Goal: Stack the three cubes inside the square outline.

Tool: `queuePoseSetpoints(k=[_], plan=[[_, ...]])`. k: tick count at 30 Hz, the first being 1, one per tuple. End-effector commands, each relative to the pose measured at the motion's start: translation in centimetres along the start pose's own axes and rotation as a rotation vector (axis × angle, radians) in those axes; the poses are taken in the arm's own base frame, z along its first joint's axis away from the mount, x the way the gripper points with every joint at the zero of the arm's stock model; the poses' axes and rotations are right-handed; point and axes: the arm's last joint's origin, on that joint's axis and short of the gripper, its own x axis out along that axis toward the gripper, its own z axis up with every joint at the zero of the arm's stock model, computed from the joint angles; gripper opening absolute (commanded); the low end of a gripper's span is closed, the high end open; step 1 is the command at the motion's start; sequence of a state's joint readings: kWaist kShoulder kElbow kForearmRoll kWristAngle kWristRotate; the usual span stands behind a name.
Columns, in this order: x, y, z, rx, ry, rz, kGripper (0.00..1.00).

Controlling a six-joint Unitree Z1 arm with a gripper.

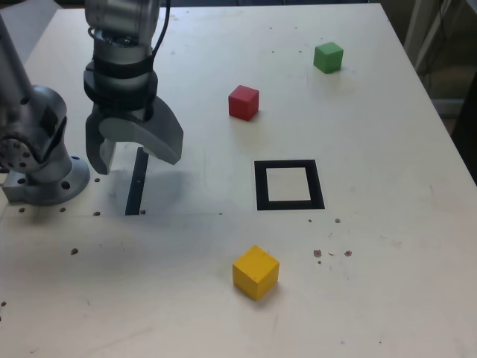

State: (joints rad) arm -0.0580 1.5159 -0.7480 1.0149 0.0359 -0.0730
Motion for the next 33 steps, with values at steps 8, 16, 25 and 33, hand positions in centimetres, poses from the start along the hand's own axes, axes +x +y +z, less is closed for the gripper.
queuePoseSetpoints(k=[8, 16, 25, 33], plan=[[0.0, 0.0, 0.1, -0.004, 0.022, 0.000, 0.99], [-1.9, 0.3, -0.1, -0.007, -0.014, 0.009, 0.99], [-6.0, 2.9, 2.5, 0.016, -0.142, 0.105, 0.97], [-8.4, 7.7, 6.8, 0.151, -0.069, 0.113, 0.97]])
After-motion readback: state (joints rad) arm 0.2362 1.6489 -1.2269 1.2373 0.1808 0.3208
